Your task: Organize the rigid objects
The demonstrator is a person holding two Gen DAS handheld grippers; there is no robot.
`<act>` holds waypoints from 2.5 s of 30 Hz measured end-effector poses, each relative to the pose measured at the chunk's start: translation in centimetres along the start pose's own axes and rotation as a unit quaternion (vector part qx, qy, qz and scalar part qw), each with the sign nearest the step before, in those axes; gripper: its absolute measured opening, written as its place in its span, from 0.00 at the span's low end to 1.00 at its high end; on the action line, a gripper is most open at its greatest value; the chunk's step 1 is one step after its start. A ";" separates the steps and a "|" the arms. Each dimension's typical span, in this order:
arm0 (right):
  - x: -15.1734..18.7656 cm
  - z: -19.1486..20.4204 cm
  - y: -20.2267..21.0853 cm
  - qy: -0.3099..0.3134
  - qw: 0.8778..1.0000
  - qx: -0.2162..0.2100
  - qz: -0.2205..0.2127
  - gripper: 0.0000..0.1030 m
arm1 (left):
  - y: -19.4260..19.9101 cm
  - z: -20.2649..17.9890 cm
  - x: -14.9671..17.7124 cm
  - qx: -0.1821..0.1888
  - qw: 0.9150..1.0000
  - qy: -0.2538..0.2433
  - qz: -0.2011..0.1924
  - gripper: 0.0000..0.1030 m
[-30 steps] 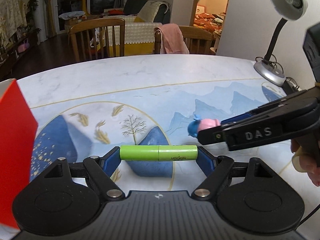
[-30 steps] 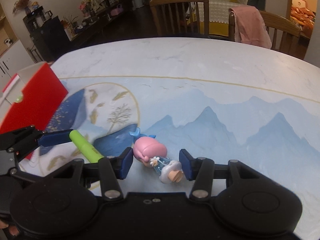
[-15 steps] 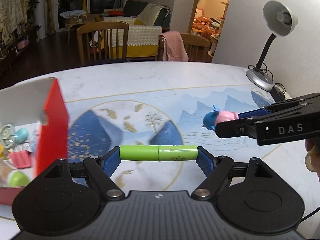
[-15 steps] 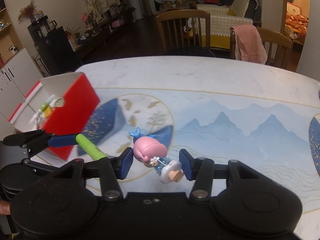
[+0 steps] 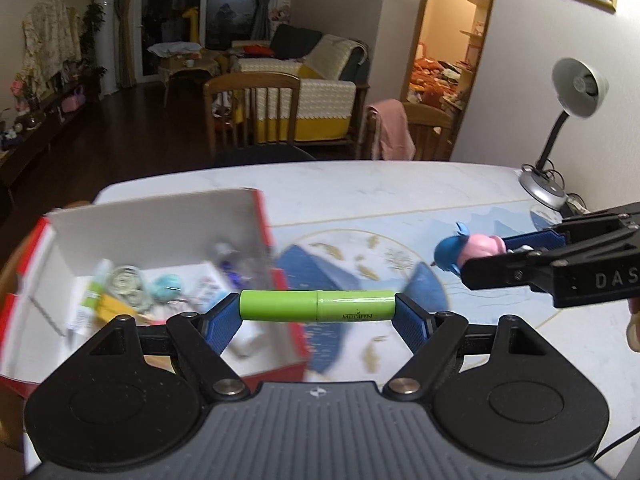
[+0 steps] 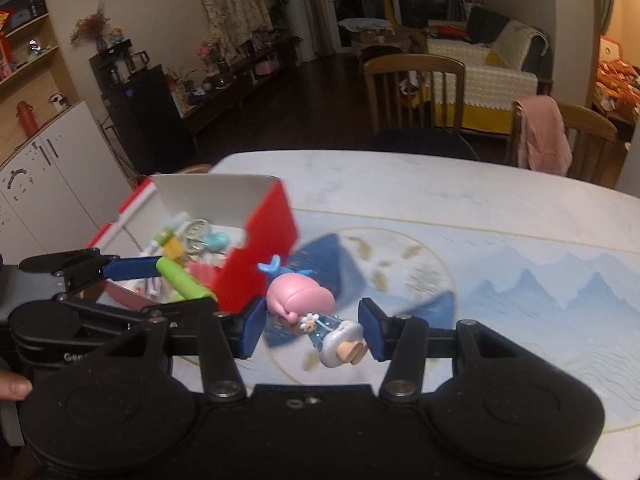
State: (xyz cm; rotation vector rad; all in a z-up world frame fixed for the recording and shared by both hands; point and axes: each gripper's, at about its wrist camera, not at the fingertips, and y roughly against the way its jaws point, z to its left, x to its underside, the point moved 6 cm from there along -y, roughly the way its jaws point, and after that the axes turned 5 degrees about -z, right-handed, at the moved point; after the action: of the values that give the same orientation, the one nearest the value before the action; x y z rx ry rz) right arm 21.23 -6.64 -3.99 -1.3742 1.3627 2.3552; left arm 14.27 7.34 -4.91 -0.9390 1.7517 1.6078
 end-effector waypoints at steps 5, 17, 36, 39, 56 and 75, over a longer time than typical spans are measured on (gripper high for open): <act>-1.1 4.0 -1.0 0.017 1.000 -0.009 -0.005 0.49 | 1.8 4.5 -0.7 -0.015 1.000 -0.001 -0.009 0.79; -2.5 11.6 -5.2 0.053 0.998 -0.025 0.003 0.49 | 2.8 12.6 -2.1 -0.039 0.999 -0.007 -0.006 0.79; -2.3 14.8 -12.6 0.086 0.995 0.003 0.040 0.49 | -6.9 17.0 -4.2 -0.047 0.998 -0.008 0.040 0.79; -2.0 14.8 -13.9 0.090 0.995 0.010 0.049 0.49 | -8.9 17.0 -3.9 -0.048 0.997 -0.012 0.056 0.79; -0.1 15.5 -19.4 0.128 0.988 0.034 0.080 0.49 | -15.8 16.0 -1.0 -0.051 0.987 -0.033 0.147 0.79; 1.3 15.6 -21.1 0.119 0.986 0.022 0.112 0.53 | -17.1 16.9 0.8 -0.041 0.979 -0.004 0.201 0.79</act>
State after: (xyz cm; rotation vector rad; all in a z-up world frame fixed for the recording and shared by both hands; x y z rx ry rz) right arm 20.31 16.91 -15.59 -1.6095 1.7043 2.3352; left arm 26.87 23.59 -17.49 -0.6386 1.9747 1.9415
